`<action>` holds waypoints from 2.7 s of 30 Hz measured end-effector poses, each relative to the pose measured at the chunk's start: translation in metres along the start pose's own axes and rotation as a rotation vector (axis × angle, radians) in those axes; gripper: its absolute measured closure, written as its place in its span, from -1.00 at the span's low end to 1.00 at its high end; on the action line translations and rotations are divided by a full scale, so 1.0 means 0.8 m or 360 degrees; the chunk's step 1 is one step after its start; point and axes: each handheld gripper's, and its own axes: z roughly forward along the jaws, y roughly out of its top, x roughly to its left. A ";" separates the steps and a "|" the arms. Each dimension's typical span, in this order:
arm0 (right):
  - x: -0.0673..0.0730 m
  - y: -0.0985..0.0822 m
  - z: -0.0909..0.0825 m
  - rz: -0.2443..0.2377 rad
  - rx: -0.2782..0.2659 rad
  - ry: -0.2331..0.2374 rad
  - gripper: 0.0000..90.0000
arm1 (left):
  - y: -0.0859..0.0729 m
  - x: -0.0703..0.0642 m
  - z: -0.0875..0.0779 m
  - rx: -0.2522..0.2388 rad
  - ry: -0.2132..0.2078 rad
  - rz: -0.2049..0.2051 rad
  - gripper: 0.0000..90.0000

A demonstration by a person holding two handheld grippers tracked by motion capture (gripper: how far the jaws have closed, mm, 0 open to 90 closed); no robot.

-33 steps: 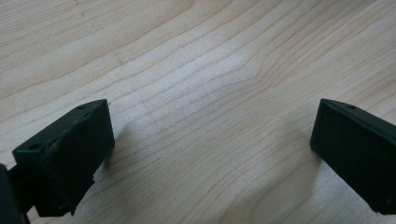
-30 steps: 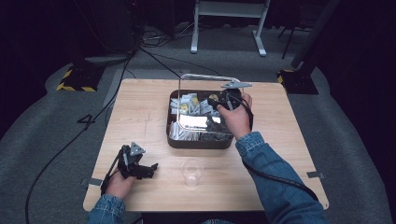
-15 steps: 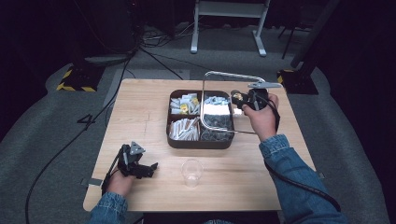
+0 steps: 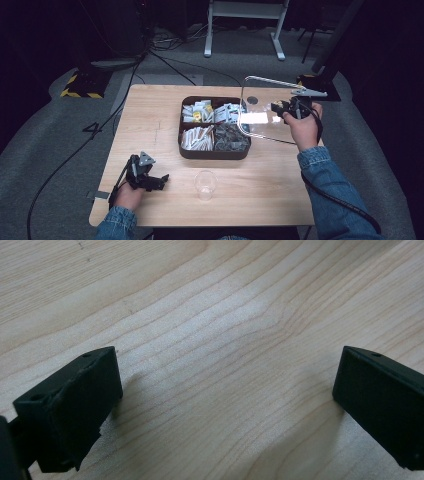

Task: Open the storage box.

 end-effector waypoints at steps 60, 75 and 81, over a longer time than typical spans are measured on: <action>-0.098 -0.134 0.055 0.0085 0.0242 -0.0145 0.31 | 0.000 0.000 0.000 0.0000 0.0001 0.0002 -1.00; -0.097 -0.148 0.064 0.0110 0.0267 -0.0128 0.30 | 0.000 0.000 0.000 0.0001 0.0004 0.0001 -1.00; -0.096 -0.148 0.062 0.0148 0.0244 -0.0124 0.20 | 0.000 0.000 0.000 0.0001 0.0005 0.0000 -1.00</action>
